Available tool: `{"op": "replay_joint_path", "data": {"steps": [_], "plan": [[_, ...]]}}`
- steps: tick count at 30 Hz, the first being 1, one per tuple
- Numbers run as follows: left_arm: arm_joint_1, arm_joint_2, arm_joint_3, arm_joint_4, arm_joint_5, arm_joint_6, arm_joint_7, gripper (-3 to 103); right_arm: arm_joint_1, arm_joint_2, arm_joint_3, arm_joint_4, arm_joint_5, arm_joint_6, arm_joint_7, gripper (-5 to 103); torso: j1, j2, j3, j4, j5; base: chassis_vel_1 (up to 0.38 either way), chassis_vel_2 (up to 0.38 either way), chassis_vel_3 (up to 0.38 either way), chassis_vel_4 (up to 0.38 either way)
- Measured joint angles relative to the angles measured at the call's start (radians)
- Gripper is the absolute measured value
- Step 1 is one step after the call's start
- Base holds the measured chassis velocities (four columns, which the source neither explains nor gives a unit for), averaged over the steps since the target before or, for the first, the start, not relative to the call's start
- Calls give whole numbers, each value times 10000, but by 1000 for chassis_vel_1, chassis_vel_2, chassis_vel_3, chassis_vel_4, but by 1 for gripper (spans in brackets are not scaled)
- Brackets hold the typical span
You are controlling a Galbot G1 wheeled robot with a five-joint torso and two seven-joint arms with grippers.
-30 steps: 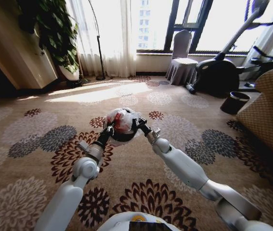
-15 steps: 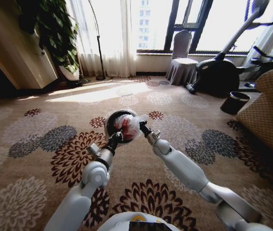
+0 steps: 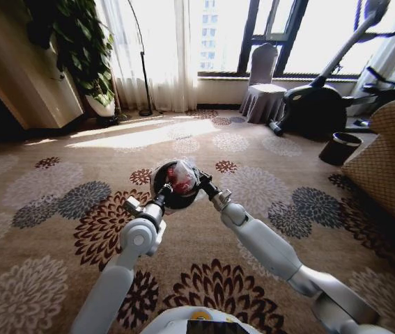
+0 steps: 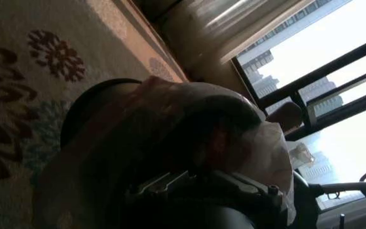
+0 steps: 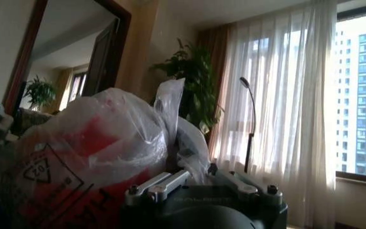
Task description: Pick up the trash from the ground and place it into the trash bin.
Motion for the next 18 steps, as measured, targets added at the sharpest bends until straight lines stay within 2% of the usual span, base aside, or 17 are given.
{"op": "replay_joint_path", "data": {"steps": [4, 5, 6, 8, 9, 10, 11, 12, 15, 16, 17, 18], "plan": [[83, 0, 163, -24, 238, 116, 71, -2, -40, -69, 43, 19, 3, -2, 2, 0, 0, 0, 0, -1, 1, 0, 0, 0, 0], [98, 0, 192, -25, 296, 123, 105, 3, -44, -76, 50, 24, 5, -2, 2, 0, 0, 0, 0, -1, 1, 0, 0, 0, 0], [98, 0, 192, -25, 296, 123, 105, 3, -44, -76, 50, 24, 5, -2, 2, 0, 0, 0, 0, -1, 1, 0, 0, 0, 0], [241, -11, 292, -17, 726, 114, 468, 14, -81, -98, 97, 87, 19, -22, 3, 0, 0, 0, 0, -1, 1, 0, 0, 0, 0], [349, 8, 349, -53, 1035, 113, 678, 19, -95, -118, 121, 109, 26, -32, 2, 0, 0, 0, 0, 1, 1, 0, 0, 0, 0], [533, 67, 492, -179, 1675, 124, 951, 24, -127, -154, 178, 137, 37, -38, 2, 0, 0, 0, 0, 3, 0, 0, 0, 0, 0], [533, 67, 492, -179, 1675, 124, 951, 24, -127, -154, 178, 137, 37, -38, 2, 0, 0, 0, 0, 3, 0, 0, 0, 0, 0], [668, 123, 620, -294, 2206, 151, 1149, 24, -148, -183, 235, 149, 59, -45, 1, 0, 0, 0, 0, 3, 1, 0, 0, 0, 0], [1121, 380, 1080, -642, 4008, 183, 1731, 41, -194, -374, 408, 175, 210, -77, 5, 0, -1, 1, -2, 0, 2, 0, 0, 0, 0], [1121, 380, 1080, -642, 4008, 183, 1731, 41, -194, -374, 408, 175, 210, -77, 5, 0, -1, 1, -2, 0, 2, 0, 0, 0, 0], [1197, 440, 1180, -614, 4569, -11, 1841, 46, -228, -435, 450, 203, 230, -95, 5, 0, -2, 0, -1, -2, 1, 0, 0, 0, 0], [1227, 480, 1228, -544, 4936, -179, 1909, 46, -258, -463, 479, 230, 244, -109, 5, 0, -1, 0, -1, -2, 0, 0, 0, 0, 0]]}}
